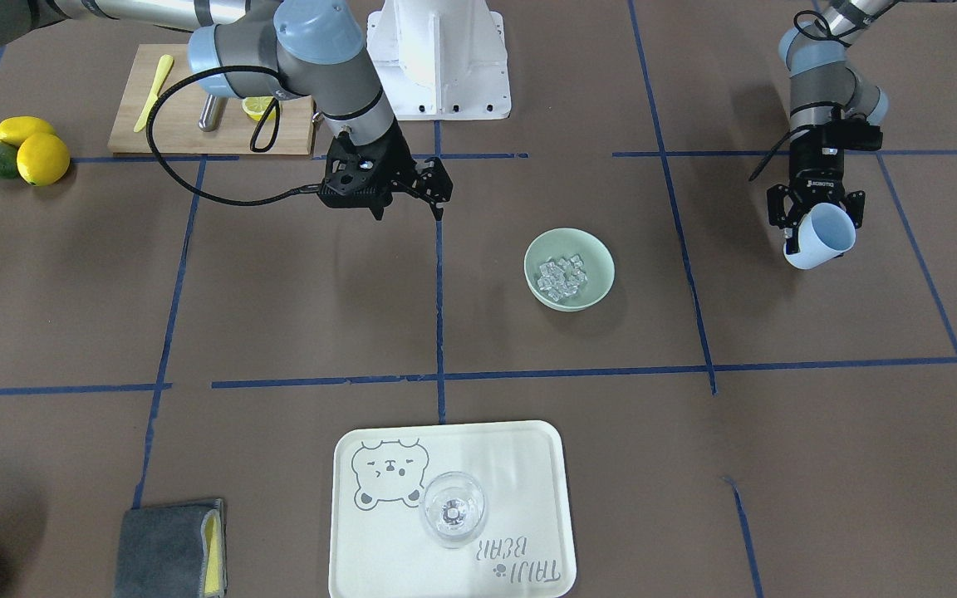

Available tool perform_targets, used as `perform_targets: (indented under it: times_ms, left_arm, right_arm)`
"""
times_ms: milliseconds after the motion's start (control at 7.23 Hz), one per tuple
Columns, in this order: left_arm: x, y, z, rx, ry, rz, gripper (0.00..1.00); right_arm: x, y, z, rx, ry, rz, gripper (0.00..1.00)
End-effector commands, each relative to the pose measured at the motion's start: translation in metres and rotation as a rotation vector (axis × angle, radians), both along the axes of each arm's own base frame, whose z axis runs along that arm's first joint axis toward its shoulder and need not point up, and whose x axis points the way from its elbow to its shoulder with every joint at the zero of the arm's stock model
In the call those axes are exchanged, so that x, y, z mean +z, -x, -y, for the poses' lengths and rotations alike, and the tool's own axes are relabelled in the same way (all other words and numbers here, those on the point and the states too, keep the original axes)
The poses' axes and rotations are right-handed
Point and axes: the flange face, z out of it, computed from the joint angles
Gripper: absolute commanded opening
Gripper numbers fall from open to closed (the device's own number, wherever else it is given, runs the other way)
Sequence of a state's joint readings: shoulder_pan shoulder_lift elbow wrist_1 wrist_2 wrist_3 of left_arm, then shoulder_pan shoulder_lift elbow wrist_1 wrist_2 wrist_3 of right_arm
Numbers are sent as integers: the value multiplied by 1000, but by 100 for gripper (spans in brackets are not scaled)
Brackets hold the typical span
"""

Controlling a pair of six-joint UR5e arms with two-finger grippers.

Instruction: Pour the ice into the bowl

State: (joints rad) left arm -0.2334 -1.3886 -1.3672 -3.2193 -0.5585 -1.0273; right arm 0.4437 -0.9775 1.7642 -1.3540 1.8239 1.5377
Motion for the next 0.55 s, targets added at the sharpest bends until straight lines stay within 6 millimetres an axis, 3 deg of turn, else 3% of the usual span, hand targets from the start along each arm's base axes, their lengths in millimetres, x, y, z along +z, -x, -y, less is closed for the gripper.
perform_targets:
  times_ms: [0,138,415]
  left_arm:
    - [1,-7,1,20,13,19,0]
    - [1,-8,1,23,14,17,0]
    - [2,-9,0,43,21,17,27]
  right_arm:
    - [-1,1,-1,-1,1,1,100]
    - [-1,1,-1,-1,1,1,100]
    - [-1,1,-1,-1,2,0,100]
